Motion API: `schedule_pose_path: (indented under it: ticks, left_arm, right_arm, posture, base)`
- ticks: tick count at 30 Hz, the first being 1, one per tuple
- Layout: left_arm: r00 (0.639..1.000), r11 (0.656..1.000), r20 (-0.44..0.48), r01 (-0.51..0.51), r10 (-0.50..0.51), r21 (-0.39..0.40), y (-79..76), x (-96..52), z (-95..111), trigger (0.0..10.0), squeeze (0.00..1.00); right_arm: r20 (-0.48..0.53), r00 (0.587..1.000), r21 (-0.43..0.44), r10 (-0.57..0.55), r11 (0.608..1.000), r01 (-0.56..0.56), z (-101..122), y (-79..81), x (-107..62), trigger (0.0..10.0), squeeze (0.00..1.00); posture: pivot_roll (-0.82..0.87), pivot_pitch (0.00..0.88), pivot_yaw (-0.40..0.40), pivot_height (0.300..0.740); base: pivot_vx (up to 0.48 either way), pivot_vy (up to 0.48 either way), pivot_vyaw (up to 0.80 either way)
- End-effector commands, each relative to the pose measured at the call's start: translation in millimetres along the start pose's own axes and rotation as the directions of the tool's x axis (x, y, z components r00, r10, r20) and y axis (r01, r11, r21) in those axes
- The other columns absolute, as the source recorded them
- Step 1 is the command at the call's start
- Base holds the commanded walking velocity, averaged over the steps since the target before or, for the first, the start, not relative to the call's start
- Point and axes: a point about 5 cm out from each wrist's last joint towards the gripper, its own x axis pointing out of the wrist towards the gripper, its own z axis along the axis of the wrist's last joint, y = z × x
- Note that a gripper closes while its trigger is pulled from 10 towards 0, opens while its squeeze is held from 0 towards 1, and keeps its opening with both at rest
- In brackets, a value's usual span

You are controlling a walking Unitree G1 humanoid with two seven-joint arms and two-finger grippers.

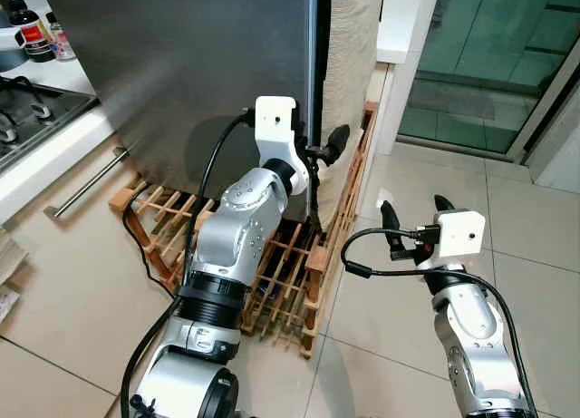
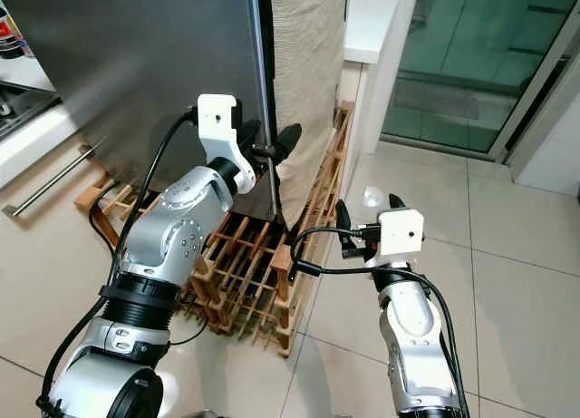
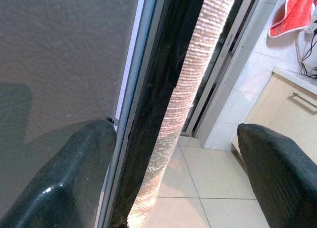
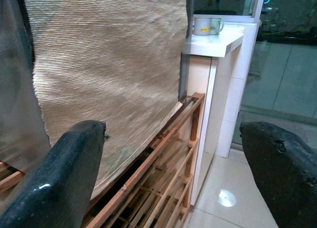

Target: Restocking fridge

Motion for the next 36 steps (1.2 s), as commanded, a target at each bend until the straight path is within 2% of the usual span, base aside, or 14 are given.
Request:
schedule_pose_path:
  ticks: [1, 6, 7, 18, 28, 36]
  left_arm:
    - [1.000, 1.000, 0.026, 0.011, -0.011, 0.000, -2.9, 4.0, 8, 10.0, 0.00]
    - [0.998, 0.999, 0.036, 0.043, -0.042, -0.021, -8.5, 6.0, 14, 10.0, 0.00]
    - [0.998, 0.998, 0.032, 0.063, -0.062, -0.021, -11.8, 2.7, 15, 10.0, 0.00]
    - [0.998, 0.998, 0.007, 0.064, -0.064, -0.025, -12.6, -3.3, 9, 10.0, 0.00]
    - [1.000, 0.999, -0.004, 0.020, -0.020, -0.035, -7.9, 5.4, 8, 10.0, 0.00]
    - [1.000, 0.998, -0.001, 0.027, -0.028, -0.053, -10.4, 11.6, 10, 10.0, 0.00]
  right_arm:
    - [0.000, 1.000, 0.014, 0.012, 1.000, -0.012, 2, 1.1, 0.7, 10.0, 0.00]
    - [0.001, 1.000, 0.014, 0.022, 1.000, -0.022, 2, 1.6, 3.2, 10.0, 0.00]
    - [0.000, 1.000, 0.012, 0.024, 1.000, -0.024, 2, 1.4, 3.6, 10.0, 0.00]
    - [-0.012, 0.999, 0.004, 0.037, 0.999, -0.037, 0, 1.5, 5.1, 10.0, 0.00]
    - [-0.014, 0.999, 0.003, 0.042, 0.999, -0.042, -1, 3.2, 5.0, 10.0, 0.00]
    - [-0.014, 0.999, 0.005, 0.037, 0.999, -0.037, -1, 4.1, 3.3, 10.0, 0.00]
  posture:
    - [-0.09, 0.000, 0.059, 0.740]
    - [-0.10, 0.000, 0.060, 0.740]
    - [-0.10, 0.000, 0.060, 0.740]
    - [-0.08, 0.000, 0.047, 0.740]
    - [-0.09, 0.000, 0.054, 0.740]
    - [-0.09, 0.000, 0.061, 0.740]
  base:
    - [0.000, 0.000, 0.00]
    - [0.000, 0.000, 0.00]
    - [0.000, 0.000, 0.00]
    - [0.000, 0.000, 0.00]
    - [0.000, 0.000, 0.00]
    - [0.000, 0.000, 0.00]
